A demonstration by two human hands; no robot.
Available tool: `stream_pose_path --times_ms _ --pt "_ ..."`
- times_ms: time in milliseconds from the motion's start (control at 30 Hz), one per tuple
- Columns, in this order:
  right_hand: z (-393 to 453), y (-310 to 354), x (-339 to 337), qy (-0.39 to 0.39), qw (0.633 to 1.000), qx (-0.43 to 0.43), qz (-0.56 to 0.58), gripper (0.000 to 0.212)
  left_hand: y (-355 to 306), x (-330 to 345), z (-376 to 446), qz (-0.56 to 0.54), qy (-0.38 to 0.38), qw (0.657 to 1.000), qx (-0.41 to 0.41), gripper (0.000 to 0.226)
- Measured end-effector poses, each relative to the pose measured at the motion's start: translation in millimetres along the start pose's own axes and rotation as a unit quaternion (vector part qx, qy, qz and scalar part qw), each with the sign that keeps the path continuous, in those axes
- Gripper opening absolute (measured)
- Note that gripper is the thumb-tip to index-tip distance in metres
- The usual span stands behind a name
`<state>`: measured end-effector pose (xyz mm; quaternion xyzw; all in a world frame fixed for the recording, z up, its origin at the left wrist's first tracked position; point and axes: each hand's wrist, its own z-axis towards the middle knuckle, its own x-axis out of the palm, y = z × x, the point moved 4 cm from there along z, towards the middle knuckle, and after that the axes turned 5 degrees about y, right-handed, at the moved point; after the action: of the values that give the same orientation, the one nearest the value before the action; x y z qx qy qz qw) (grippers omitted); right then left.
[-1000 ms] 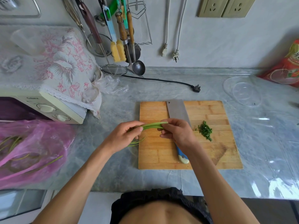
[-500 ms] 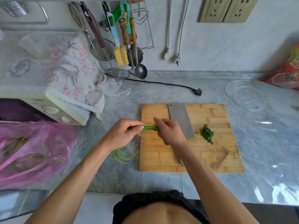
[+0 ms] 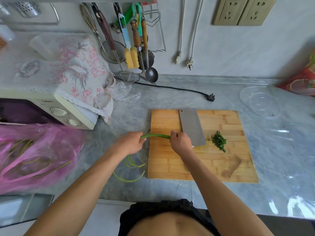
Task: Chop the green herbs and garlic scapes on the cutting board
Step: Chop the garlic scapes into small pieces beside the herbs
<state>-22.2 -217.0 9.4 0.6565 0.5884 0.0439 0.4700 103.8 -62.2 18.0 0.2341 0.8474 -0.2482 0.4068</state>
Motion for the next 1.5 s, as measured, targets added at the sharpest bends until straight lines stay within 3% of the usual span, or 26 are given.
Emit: stream_pose_path --times_ms 100,167,233,367,500,633,767,833,967,1133,1300,1500 --pt "6.4 -9.0 3.6 0.034 0.996 0.014 -0.076 0.046 -7.2 14.6 14.8 0.053 -0.002 0.999 0.001 0.041" --pt "8.8 -8.6 2.1 0.055 0.991 0.007 -0.119 0.042 -21.6 19.2 18.3 0.016 -0.063 0.996 0.065 0.054" --pt "12.1 -7.3 -0.5 0.059 0.988 -0.006 -0.143 0.041 -41.0 21.1 21.2 -0.031 -0.124 0.982 0.142 0.049" --pt "20.2 -7.6 -5.6 0.028 0.992 -0.024 -0.118 0.035 -63.7 31.9 28.8 -0.077 -0.165 0.958 0.220 0.035" --pt "7.1 -12.9 -21.2 -0.012 0.993 -0.060 -0.105 0.030 -62.8 41.7 32.9 -0.093 -0.239 0.941 0.221 0.027" --pt "-14.2 -32.7 -45.0 -0.108 0.979 -0.096 -0.141 0.029 -62.5 55.3 35.1 -0.087 -0.280 0.932 0.215 0.026" --pt "-29.5 -53.5 -41.7 -0.052 0.957 -0.023 -0.286 0.053 -62.4 67.0 35.4 -0.077 -0.298 0.931 0.198 0.031" --pt "-32.0 -59.5 -34.5 -0.019 0.952 0.006 -0.306 0.055 -64.3 68.5 34.3 -0.067 -0.308 0.928 0.198 0.027" --pt "-33.1 -60.1 -33.0 -0.009 0.968 0.021 -0.249 0.033 -63.0 67.7 36.5 -0.098 -0.312 0.925 0.196 0.024" --pt "-40.2 -64.8 -46.8 -0.080 0.997 0.010 -0.005 0.014 -62.5 59.7 41.3 -0.167 -0.313 0.920 0.169 0.023" --pt "-48.7 -63.1 -47.6 -0.070 0.980 -0.025 0.185 0.042 -67.2 53.7 52.8 -0.156 -0.329 0.917 0.164 0.023" --pt "-59.1 -64.7 -37.2 -0.060 0.988 -0.014 0.143 0.043 -76.7 55.1 52.3 -0.151 -0.348 0.912 0.158 0.017"
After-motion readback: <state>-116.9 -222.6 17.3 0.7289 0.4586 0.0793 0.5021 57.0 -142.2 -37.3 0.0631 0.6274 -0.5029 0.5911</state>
